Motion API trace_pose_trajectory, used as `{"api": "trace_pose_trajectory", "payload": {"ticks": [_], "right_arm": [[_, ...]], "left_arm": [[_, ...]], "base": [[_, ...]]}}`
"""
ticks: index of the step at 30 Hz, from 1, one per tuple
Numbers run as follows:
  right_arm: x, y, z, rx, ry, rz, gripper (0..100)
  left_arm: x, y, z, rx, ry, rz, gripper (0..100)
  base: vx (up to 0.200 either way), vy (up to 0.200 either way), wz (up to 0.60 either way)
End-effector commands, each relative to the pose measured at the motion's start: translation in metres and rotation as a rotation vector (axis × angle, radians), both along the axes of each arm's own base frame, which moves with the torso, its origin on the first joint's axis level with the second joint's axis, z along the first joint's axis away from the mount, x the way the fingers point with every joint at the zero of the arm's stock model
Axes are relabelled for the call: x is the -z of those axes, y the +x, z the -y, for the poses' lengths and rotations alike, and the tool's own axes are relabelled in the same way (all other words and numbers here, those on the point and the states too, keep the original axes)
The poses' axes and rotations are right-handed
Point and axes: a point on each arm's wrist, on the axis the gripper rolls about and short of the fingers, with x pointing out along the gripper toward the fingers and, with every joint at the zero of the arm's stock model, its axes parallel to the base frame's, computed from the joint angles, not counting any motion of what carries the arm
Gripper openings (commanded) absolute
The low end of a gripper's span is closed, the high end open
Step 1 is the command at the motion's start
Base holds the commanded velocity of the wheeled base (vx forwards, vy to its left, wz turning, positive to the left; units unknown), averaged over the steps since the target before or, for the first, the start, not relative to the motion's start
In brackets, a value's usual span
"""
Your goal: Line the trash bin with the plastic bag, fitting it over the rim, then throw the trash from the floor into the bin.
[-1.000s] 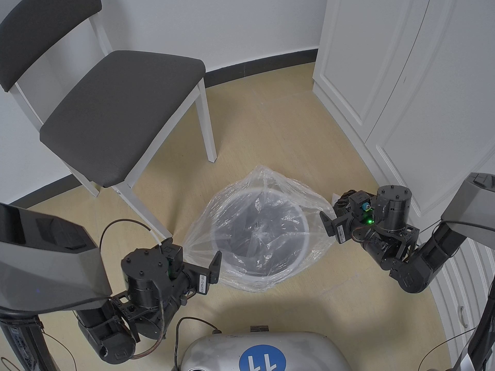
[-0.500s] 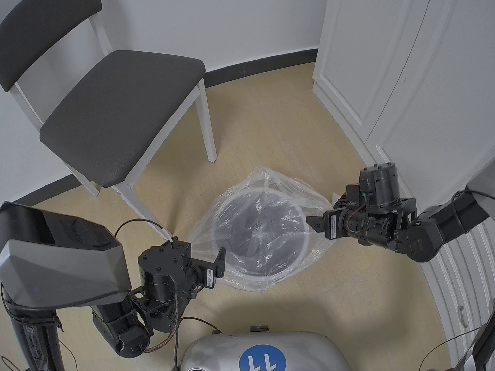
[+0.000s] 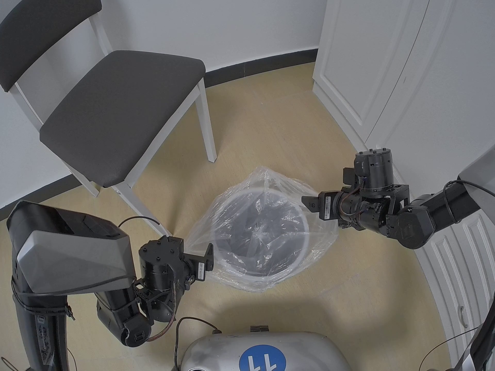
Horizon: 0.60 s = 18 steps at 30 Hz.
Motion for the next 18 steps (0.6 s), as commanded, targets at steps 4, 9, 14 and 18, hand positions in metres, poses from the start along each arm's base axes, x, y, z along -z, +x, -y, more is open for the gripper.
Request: {"api": "trace_pose_trajectory", "payload": {"ticks": [4,9,14,18], "right_arm": [[0.016,0.011,0.006,0.024,-0.052,-0.024,100],[0.027,0.032,0.011,0.087,-0.066,-0.021,100],[0.036,0.053,0.008,0.155,-0.058,0.023,100],[0.038,0.06,0.005,0.158,-0.025,0.089,100]], "left_arm": [[0.006,0.011,-0.009,-0.056,0.037,0.002,100],[0.011,0.017,-0.007,-0.062,0.03,0.004,100],[0.022,0.023,-0.006,-0.075,0.036,-0.007,100],[0.024,0.029,-0.005,-0.113,0.04,0.007,100]], "base": [[0.0,0.0,0.0],[0.0,0.0,0.0],[0.0,0.0,0.0],[0.0,0.0,0.0]]}}
